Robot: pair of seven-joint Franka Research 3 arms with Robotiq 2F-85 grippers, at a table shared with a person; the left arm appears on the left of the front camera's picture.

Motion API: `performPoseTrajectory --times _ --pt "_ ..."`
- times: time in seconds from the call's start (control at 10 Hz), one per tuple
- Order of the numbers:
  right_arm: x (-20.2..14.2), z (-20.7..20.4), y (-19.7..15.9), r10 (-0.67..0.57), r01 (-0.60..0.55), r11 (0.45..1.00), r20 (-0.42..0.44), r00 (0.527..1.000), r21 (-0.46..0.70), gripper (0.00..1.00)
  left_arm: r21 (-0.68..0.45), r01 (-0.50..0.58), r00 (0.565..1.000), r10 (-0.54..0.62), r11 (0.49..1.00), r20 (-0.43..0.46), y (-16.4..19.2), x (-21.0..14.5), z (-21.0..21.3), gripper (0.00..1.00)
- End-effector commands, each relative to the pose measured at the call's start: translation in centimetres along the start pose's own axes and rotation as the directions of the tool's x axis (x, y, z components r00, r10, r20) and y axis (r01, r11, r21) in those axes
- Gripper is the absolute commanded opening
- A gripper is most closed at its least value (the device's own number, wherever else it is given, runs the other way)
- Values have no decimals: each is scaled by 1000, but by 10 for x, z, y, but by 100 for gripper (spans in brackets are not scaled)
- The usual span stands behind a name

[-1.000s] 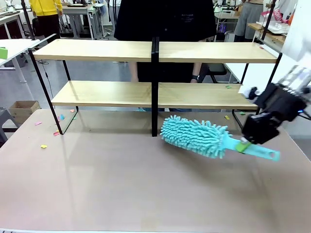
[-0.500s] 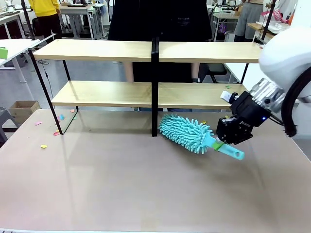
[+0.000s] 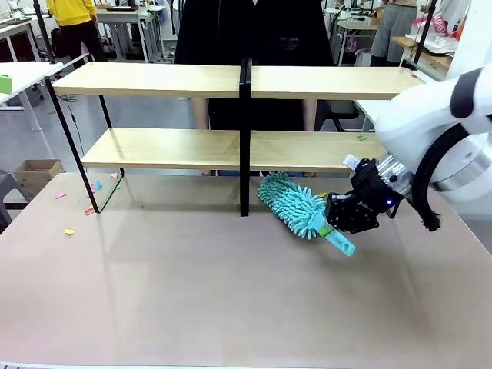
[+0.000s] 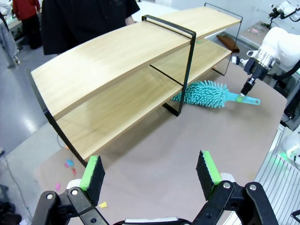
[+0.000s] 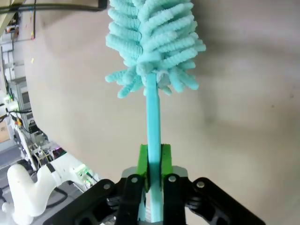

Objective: Clean the shelves.
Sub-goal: Clean another randomly selected level of the Shelf with the Duster.

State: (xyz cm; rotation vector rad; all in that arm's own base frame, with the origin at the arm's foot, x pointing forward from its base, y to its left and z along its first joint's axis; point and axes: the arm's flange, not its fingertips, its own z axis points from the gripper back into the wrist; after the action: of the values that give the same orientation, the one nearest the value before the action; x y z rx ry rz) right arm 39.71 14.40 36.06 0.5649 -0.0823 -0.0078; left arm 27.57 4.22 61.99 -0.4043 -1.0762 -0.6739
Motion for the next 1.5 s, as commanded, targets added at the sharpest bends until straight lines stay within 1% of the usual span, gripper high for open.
performPoseTrajectory --times 0.0,0.1,0.3,0.4,0.5,0.6,0.7,0.8,0.9,1.0,1.1,1.2,1.3,1.4 --pt "6 -16 -9 -7 8 999 28 1000 -34 12 9 -3 1000 3 1000 -7 -1 0 0 100" --pt "8 -10 -22 -41 44 996 44 998 -74 12 9 -3 1000 3 1000 -7 -1 0 0 100" --pt "8 14 -48 -105 114 986 76 992 -125 12 9 -3 1000 3 1000 -7 -1 0 0 100" --pt "6 25 -56 -133 152 975 126 983 -161 12 9 -3 1000 3 1000 -7 -1 0 0 100" --pt "3 33 -59 -158 194 959 182 971 -204 12 9 -3 1000 3 1000 -7 -1 0 0 100" --pt "0 37 -58 -197 247 939 215 956 -239 12 9 -3 1000 3 1000 -7 -1 0 0 100" --pt "-2 38 -58 -257 315 910 232 938 -268 12 9 -3 1000 3 1000 -7 -1 0 0 100" --pt "-3 38 -58 -290 359 888 255 922 -287 12 9 -3 1000 3 1000 -7 -1 0 0 100" --pt "-5 40 -55 -278 355 890 278 919 -284 12 9 -3 1000 3 1000 -7 -1 0 0 100" --pt "-9 45 -49 -234 301 924 275 933 -236 12 9 -3 1000 3 1000 -7 -1 0 0 100" --pt "-15 57 -41 -208 307 916 349 914 -258 12 9 -3 1000 3 1000 -7 -1 0 0 100" --pt "-19 66 -35 -184 321 895 399 898 -309 12 9 -3 1000 3 1000 -7 -1 0 0 100" --pt "-25 70 -29 -149 341 859 452 880 -381 12 9 -3 1000 3 1000 -7 -1 0 0 100" --pt "-30 71 -25 -140 337 852 447 884 -401 12 9 -3 1000 3 1000 -7 -1 0 0 100"
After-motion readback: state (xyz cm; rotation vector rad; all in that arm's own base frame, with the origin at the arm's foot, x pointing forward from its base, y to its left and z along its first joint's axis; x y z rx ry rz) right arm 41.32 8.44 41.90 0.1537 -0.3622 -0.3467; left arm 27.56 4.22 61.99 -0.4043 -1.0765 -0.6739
